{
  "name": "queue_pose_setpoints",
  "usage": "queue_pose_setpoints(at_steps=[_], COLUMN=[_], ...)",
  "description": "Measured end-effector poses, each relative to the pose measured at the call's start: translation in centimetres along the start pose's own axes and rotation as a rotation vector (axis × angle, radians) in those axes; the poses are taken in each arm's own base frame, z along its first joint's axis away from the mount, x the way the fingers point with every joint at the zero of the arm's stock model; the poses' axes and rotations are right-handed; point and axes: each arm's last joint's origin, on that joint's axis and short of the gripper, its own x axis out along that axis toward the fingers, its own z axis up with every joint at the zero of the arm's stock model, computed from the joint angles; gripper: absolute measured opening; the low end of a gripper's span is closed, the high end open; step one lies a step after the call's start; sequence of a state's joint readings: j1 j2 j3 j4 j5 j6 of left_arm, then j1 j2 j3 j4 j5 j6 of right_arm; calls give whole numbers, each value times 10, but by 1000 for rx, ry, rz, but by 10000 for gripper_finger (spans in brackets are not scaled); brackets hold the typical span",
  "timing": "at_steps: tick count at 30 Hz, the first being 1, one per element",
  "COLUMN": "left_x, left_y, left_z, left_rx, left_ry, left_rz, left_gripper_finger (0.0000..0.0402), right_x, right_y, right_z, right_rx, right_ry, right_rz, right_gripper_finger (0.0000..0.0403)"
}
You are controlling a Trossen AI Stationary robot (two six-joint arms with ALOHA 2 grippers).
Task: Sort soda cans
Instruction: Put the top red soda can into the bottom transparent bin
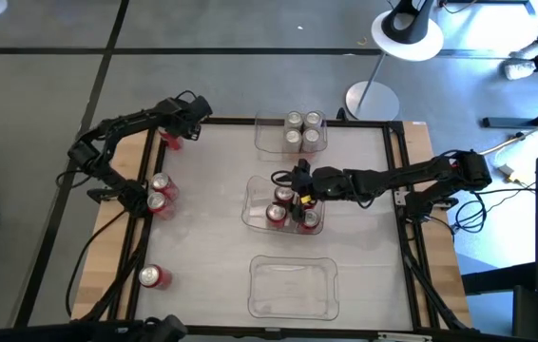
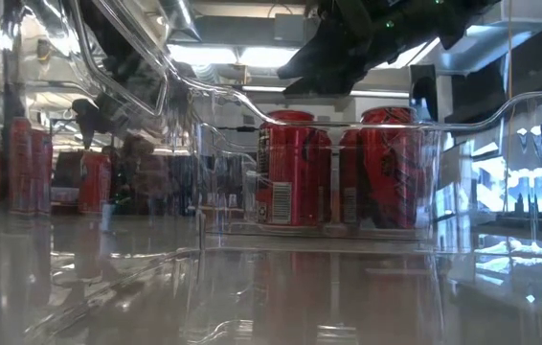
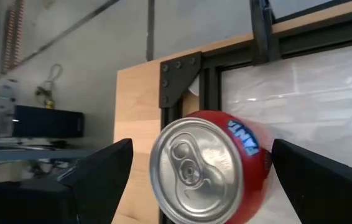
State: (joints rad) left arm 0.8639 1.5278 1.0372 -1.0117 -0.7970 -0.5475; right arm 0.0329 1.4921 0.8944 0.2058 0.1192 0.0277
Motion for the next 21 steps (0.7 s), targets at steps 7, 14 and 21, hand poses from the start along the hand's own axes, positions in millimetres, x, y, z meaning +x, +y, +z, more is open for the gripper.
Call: queue_pose_setpoints(at_steps=[7, 14, 21], left_x=[10, 17, 16], left_y=[-11, -15, -16], left_z=[-4, -4, -5], left_rx=[34, 63, 137], left_ry=[21, 78, 109], left_rz=[41, 1, -61], left_gripper_finger=[371, 371, 371], right_x=[0, 0, 0], right_y=[1, 1, 1], right_z=[0, 0, 0], right_rx=[20, 26, 28], right_ry=[1, 1, 1], right_rz=[24, 34, 40], right_gripper_finger=[349, 349, 349])
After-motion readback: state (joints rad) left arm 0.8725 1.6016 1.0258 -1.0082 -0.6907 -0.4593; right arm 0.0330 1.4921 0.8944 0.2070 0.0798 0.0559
